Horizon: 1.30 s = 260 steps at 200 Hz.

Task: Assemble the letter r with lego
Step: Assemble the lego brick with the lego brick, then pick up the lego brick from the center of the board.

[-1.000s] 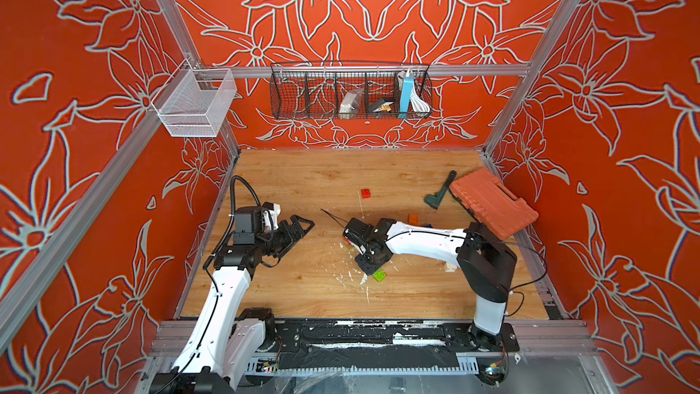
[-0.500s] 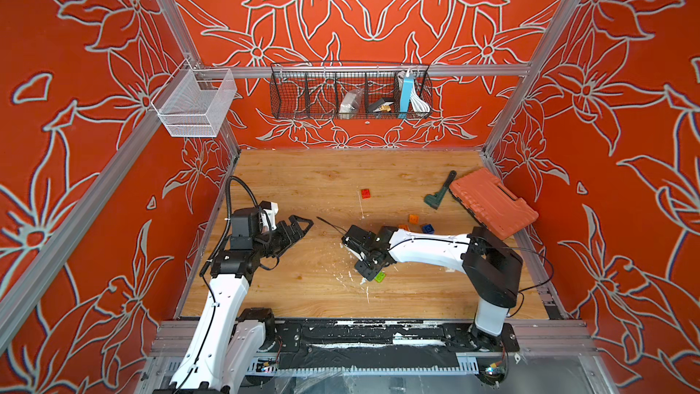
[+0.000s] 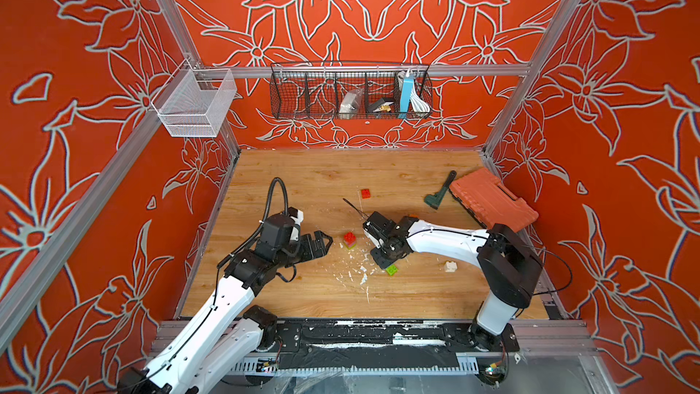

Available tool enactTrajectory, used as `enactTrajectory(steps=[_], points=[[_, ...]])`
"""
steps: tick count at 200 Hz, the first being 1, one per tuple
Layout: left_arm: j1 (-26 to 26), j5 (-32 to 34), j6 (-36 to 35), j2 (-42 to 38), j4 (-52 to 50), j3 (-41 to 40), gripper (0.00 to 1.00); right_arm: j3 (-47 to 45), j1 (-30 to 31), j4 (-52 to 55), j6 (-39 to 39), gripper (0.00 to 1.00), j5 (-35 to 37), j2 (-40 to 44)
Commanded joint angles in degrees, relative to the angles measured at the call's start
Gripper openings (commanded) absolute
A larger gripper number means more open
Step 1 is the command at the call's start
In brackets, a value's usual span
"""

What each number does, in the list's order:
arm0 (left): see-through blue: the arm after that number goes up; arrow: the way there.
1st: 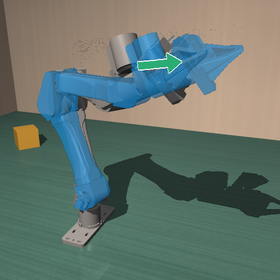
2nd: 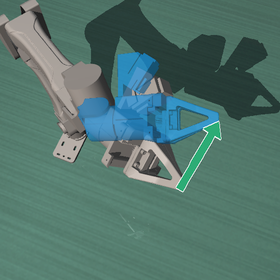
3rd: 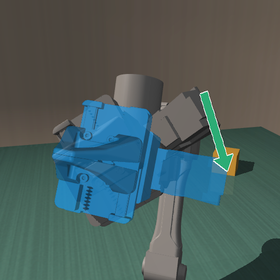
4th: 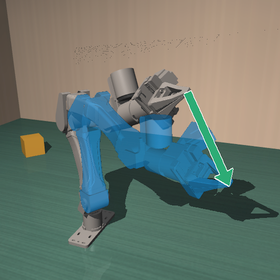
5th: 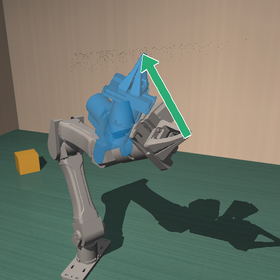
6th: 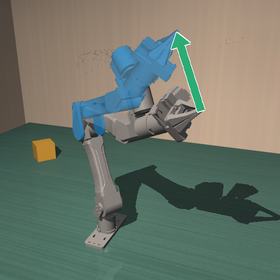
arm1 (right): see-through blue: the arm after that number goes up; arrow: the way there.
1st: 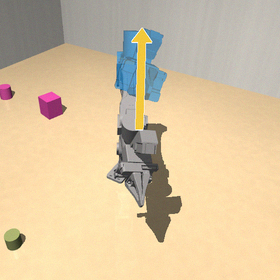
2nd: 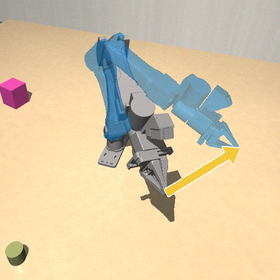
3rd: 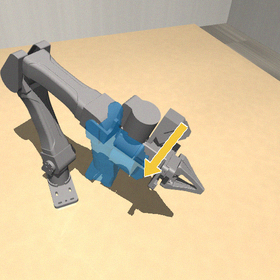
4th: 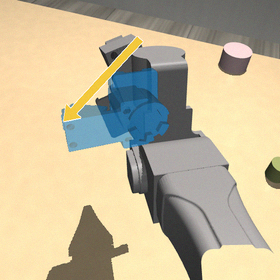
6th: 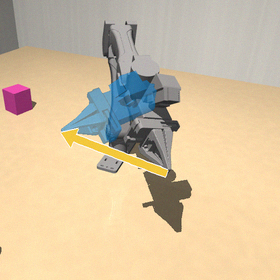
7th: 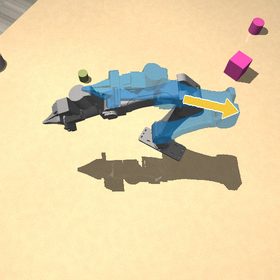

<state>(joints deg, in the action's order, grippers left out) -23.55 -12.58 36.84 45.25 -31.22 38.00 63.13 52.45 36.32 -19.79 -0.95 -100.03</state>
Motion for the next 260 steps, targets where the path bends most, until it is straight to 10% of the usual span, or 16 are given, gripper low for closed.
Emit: enactTrajectory(steps=[1,39,64,105,159,260], points=[[-3.3,6.4,2.3,1.1,0.2,-1.0,0.98,1.7,-0.4,2.0,-0.5,0.08,1.3,-2.3],[-4.1,8.2,1.6,0.3,-0.6,-1.0,0.98,1.6,-0.4,1.8,0.0,0.55,0.7,-1.2],[-4.3,9.9,2.6,-2.1,1.1,-3.5,0.98,-1.4,-0.3,0.1,1.9,0.67,-0.6,2.8],[-5.9,-6.2,4.4,-0.1,14.5,-12.1,0.98,-9.0,1.5,-2.6,4.1,0.68,0.0,9.2],[-19.1,7.7,7.1,4.1,13.5,-11.3,0.98,-12.8,1.6,-4.5,5.4,0.58,0.2,9.7],[-19.4,15.2,8.2,4.3,3.4,-9.1,0.98,-11.3,1.6,-5.0,6.4,0.4,0.3,6.6]])
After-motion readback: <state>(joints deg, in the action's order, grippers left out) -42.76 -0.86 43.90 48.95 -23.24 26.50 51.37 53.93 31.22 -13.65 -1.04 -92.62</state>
